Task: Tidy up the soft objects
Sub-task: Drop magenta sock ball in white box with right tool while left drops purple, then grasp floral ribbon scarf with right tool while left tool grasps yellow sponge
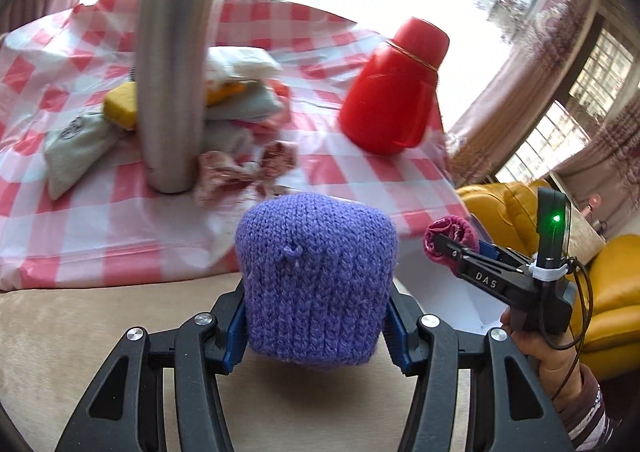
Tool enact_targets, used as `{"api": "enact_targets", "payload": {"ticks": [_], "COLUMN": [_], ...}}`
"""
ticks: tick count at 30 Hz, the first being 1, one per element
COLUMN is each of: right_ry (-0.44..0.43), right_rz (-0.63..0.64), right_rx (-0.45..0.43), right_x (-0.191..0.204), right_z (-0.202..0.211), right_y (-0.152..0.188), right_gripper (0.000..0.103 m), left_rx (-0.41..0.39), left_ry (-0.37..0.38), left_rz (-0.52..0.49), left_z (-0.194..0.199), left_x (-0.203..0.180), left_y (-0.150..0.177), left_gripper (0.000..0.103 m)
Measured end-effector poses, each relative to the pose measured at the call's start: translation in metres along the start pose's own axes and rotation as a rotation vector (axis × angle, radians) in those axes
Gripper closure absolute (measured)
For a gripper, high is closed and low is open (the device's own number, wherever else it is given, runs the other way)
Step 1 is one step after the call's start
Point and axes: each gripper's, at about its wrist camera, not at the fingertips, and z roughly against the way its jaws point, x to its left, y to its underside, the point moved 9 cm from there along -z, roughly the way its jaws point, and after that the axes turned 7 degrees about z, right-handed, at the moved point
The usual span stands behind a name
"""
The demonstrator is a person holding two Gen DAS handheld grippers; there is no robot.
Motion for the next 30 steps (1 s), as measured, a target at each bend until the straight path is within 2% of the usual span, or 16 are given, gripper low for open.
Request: {"api": "enact_targets", "payload": {"ticks": [5, 7, 9, 10, 11, 13, 15, 20, 24, 27, 30], "right_ry": [0.038, 0.052, 0.073, 0.090, 0.108, 0.125, 0.129, 0.164, 0.188, 0.154, 0.094], "right_rz": [0.001, -0.003, -0.009, -0.014, -0.016, -0.025, -0.031, -0.027, -0.021, 0.028, 0.038], "right_rx": [-0.003, -0.018, -0.041, -0.055, -0.063, -0.070, -0.072, -0.117, -0.171, -0.201, -0.210], "right_x": [-0.023, -0.033, -0.041, -0.047, -0.050, -0.058, -0.062, -0.062, -0.057, -0.041, -0.022], "right_z": [0.018, 0.027, 0.036, 0.041, 0.044, 0.048, 0.049, 0.059, 0.069, 0.072, 0.075], "right_y": [0.019, 0.025, 0.027, 0.028, 0.028, 0.030, 0.031, 0.025, 0.014, 0.007, 0.000], "right_gripper": [0.039, 0.031, 0.017, 0.015, 0.012, 0.011, 0.011, 0.005, 0.004, 0.004, 0.004], "left_rx": [0.045, 0.067, 0.091, 0.101, 0.111, 0.110, 0.095, 0.088, 0.005, -0.053, -0.088], "left_ry": [0.059, 0.082, 0.104, 0.115, 0.125, 0.132, 0.131, 0.097, 0.066, 0.008, -0.077], "left_rz": [-0.093, -0.131, -0.169, -0.187, -0.204, -0.232, -0.240, -0.177, -0.141, -0.172, -0.126], "left_z": [-0.012, -0.016, -0.021, -0.023, -0.025, -0.026, -0.023, -0.021, -0.008, 0.008, 0.021], "left_x": [-0.049, -0.067, -0.082, -0.088, -0.094, -0.102, -0.106, -0.092, -0.075, -0.061, -0.029], "left_y": [0.018, 0.026, 0.033, 0.036, 0.039, 0.042, 0.041, 0.037, 0.026, 0.016, 0.003], "left_gripper": [0.047, 0.047, 0.044, 0.043, 0.039, 0.023, 0.019, 0.019, 0.019, 0.019, 0.019]}}
